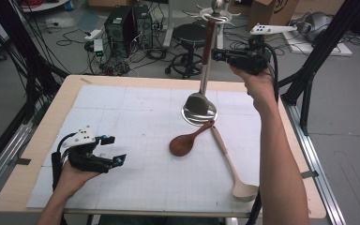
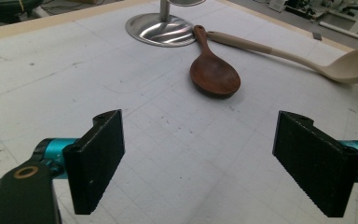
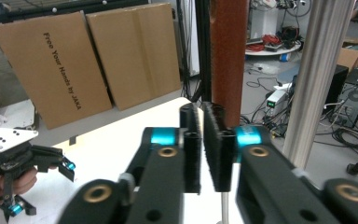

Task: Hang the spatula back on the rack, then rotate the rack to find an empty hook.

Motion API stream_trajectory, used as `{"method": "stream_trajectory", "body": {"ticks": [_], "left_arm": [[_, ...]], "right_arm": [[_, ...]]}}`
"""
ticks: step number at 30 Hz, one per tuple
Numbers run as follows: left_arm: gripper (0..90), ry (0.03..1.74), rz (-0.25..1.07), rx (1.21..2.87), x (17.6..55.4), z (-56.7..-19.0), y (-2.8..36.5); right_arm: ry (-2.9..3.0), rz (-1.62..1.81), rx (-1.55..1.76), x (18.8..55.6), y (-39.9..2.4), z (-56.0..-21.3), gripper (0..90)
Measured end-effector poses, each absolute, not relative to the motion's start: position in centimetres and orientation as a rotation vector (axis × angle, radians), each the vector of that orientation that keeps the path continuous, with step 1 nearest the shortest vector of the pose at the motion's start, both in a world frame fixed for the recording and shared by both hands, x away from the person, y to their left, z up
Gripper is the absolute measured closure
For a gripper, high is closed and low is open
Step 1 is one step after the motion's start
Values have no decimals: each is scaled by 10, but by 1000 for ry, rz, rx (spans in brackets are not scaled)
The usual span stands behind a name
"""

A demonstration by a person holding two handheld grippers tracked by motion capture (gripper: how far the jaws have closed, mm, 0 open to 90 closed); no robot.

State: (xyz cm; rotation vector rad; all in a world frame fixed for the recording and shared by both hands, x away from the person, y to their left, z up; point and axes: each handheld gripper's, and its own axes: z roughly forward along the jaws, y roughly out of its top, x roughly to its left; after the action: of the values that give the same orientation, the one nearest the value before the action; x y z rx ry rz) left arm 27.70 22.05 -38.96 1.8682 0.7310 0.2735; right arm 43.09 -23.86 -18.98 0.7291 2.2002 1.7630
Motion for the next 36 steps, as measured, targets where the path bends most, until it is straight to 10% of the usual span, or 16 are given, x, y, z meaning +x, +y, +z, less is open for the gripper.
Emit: {"method": "stream_trajectory", "body": {"ticks": [36], "left_arm": [[174, 734, 273, 1865, 277, -389, 222]], "right_arm": [[2135, 1765, 709, 440, -232, -149, 897]]}}
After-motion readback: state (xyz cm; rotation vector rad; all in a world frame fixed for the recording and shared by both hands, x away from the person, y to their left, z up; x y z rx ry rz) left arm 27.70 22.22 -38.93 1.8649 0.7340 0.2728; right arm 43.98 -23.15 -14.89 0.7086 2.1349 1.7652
